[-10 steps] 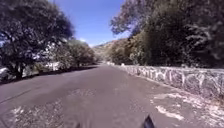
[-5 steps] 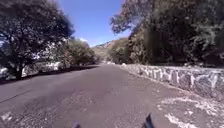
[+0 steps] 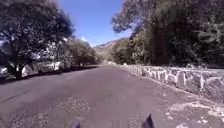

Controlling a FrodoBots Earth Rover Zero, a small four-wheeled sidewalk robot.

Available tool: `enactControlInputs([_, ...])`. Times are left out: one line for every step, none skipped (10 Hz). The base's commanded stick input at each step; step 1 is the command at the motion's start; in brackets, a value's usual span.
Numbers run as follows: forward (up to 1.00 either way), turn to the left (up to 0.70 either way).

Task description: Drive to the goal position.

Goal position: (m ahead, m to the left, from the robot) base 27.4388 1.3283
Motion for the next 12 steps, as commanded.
enactControlInputs([0.50, 0.00])
enactControlInputs([0.50, 0.00])
enactControlInputs([0.50, 0.00])
enactControlInputs([0.50, 0.00])
enactControlInputs([0.50, 0.00])
enactControlInputs([0.50, 0.00])
enactControlInputs([0.50, 0.00])
enactControlInputs([0.50, 0.00])
enactControlInputs([0.50, 0.00])
enactControlInputs([0.50, 0.00])
enactControlInputs([0.50, 0.00])
enactControlInputs([0.50, 0.00])
